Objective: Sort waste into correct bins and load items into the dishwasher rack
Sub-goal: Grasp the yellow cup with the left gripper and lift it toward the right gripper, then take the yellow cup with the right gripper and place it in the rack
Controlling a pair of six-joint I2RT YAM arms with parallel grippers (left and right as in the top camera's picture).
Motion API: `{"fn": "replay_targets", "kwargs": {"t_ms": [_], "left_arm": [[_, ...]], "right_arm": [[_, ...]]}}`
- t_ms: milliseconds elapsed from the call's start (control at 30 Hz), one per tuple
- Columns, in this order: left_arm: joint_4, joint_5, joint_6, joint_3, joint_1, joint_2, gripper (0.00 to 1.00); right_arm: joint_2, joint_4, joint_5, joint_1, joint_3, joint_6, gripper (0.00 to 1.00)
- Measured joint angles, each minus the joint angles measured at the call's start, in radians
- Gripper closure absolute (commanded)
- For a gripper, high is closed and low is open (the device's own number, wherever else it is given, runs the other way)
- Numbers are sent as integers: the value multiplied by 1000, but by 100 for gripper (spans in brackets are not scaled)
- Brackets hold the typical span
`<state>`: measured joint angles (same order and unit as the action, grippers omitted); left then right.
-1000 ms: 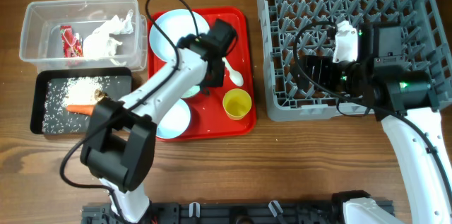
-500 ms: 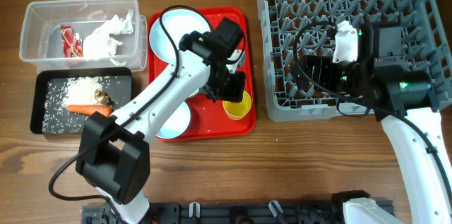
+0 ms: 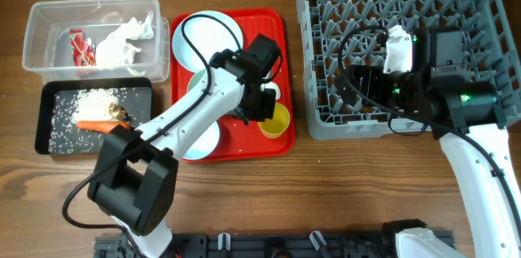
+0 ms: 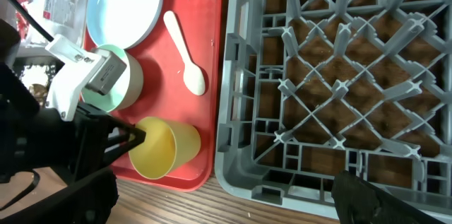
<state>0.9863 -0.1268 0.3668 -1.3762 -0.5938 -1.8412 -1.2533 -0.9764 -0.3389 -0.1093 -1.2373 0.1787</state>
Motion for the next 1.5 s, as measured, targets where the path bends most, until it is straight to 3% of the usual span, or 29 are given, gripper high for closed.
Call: {"fn": "replay_targets", "kwargs": {"t_ms": [133, 267, 333, 433, 800, 933, 1067, 1167, 1333, 1500], "left_arm": [[-28, 0, 22, 12, 0, 0, 92], [-35, 1, 38, 12, 0, 0, 78], [-40, 3, 40, 12, 0, 0, 81], [-64, 3, 43, 12, 0, 0, 95], [-86, -42, 58, 12, 18, 0, 96], [-140, -284, 51, -2, 169, 55, 96], [-232, -679, 46, -25, 353, 168, 96], [-299, -978, 43, -31, 428, 182, 96], [-378, -1242, 43, -31, 431, 182, 96], [-436, -1368, 47, -31, 431, 182, 96]], "right_arm": [[0, 4, 0, 0, 0, 0, 0], [0, 4, 0, 0, 0, 0, 0], [0, 5, 0, 0, 0, 0, 0], [0, 5, 0, 0, 0, 0, 0], [0, 16, -1, 0, 0, 0, 0], [0, 50, -51, 0, 0, 0, 1], [0, 121, -158, 0, 0, 0, 1], [-2, 294, -341, 0, -2, -18, 1], [-3, 515, -620, 0, -2, -27, 1], [-4, 581, -801, 0, -2, -27, 2]]}}
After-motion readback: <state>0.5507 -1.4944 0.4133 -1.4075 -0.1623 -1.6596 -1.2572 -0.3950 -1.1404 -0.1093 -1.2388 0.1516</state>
